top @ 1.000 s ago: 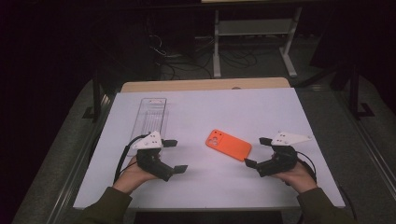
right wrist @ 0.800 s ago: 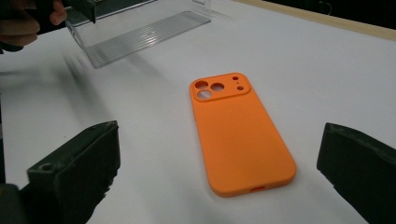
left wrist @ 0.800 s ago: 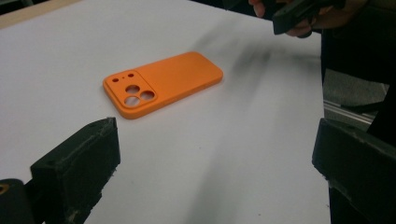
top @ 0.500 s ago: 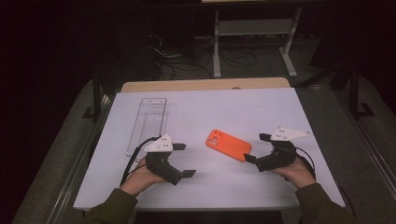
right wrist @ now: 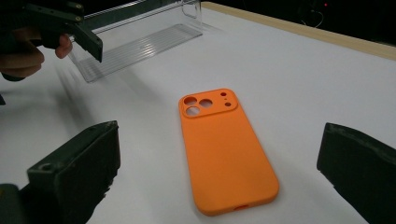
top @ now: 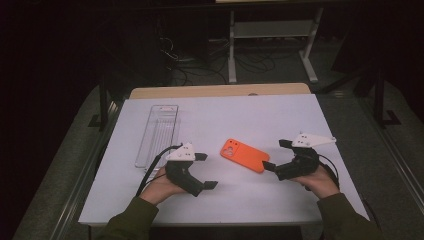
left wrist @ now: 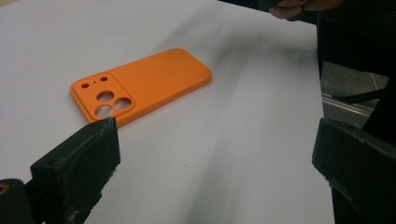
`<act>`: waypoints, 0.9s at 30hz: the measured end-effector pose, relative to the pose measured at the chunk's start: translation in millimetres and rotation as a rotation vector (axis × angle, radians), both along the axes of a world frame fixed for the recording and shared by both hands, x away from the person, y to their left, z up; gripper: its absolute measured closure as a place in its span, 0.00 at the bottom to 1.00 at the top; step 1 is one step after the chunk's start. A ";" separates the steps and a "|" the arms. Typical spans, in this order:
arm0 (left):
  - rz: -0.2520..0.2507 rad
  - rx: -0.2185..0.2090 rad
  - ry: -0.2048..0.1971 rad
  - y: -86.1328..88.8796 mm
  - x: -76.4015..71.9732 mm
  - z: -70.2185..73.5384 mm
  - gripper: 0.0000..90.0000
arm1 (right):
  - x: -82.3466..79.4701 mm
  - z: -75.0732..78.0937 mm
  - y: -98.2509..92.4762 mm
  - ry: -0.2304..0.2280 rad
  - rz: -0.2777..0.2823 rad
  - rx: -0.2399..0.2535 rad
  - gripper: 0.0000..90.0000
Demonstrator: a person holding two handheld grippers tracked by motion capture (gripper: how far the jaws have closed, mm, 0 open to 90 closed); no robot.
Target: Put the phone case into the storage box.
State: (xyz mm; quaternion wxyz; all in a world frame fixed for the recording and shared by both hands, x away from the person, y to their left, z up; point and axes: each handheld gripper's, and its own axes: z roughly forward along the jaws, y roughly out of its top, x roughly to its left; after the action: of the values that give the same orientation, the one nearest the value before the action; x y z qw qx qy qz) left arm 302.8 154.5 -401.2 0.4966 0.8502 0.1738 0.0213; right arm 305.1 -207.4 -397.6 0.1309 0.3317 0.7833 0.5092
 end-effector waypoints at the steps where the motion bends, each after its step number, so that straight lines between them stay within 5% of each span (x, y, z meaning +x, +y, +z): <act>1: -0.001 -0.011 0.005 0.1 -0.1 -1.0 0.01 | 1.1 1.2 0.4 -0.002 0.003 -0.001 0.00; 9: -0.001 -0.019 0.006 1.8 -3.9 -6.8 0.01 | 7.7 9.6 6.2 0.013 0.042 -0.050 0.00; 27: 0.002 -0.024 0.025 3.3 -2.4 -10.2 0.01 | 24.6 17.8 11.6 0.028 0.029 -0.078 0.00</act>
State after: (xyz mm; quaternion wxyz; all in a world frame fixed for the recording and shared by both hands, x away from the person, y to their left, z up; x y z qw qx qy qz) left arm 300.4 157.8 -411.3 0.5045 0.8441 0.1812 0.0092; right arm 329.7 -195.7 -379.8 0.1254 0.3222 0.8090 0.4754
